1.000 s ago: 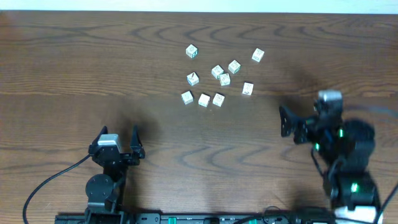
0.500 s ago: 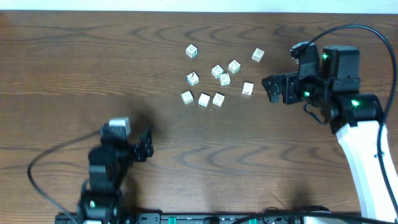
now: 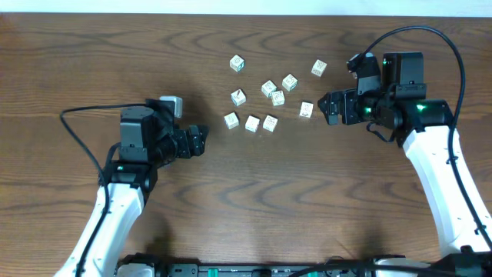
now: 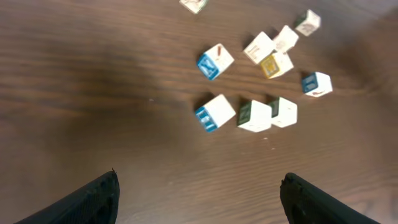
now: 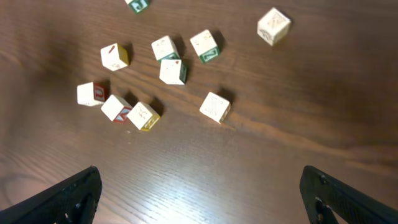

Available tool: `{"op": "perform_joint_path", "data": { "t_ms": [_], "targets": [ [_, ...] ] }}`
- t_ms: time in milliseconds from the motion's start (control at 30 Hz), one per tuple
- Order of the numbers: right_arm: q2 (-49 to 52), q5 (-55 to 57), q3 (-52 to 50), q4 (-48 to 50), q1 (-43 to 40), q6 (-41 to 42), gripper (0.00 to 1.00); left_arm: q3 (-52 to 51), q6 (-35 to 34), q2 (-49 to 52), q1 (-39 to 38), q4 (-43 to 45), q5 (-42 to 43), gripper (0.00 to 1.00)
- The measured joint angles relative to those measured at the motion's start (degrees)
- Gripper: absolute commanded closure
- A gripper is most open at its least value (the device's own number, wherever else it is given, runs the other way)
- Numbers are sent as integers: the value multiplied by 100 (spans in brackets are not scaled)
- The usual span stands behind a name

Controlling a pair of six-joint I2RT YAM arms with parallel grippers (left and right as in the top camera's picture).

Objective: Lift 5 blocks
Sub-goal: 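Move left gripper to the '8' block, right gripper to the 'X' block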

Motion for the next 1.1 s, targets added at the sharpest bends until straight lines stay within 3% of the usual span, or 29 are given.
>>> {"op": "perform_joint_path", "data": {
  "t_ms": [67,100,133,200,233,300,367,533,833,1100],
  "targets": [
    [0,-17,0,295,28,11,1,2,7,96,0,114,120,17],
    [2,-22,0,396,35,35,10,2,9,120,0,129,151,17],
    [9,-20,0,481,37,39,1,2,9,157,0,131,188,17],
    [42,59,2,527,44,216,1,13,-9,236,0,127,256,34],
    [74,85,2,490,42,256,1,15,-7,273,0,129,271,34],
    [188,111,2,378,31,282,1,24,94,321,-2,133,297,15],
    [275,24,2,251,28,251,1,33,125,330,-2,127,310,11],
    [348,-243,2,-37,26,136,1,55,136,330,-2,190,321,11],
    [531,402,2,957,26,485,1,343,136,833,-98,503,260,11],
    [1556,713,240,863,26,881,1,1458,356,2065,-1102,-295,-662,11]
  ]
}}
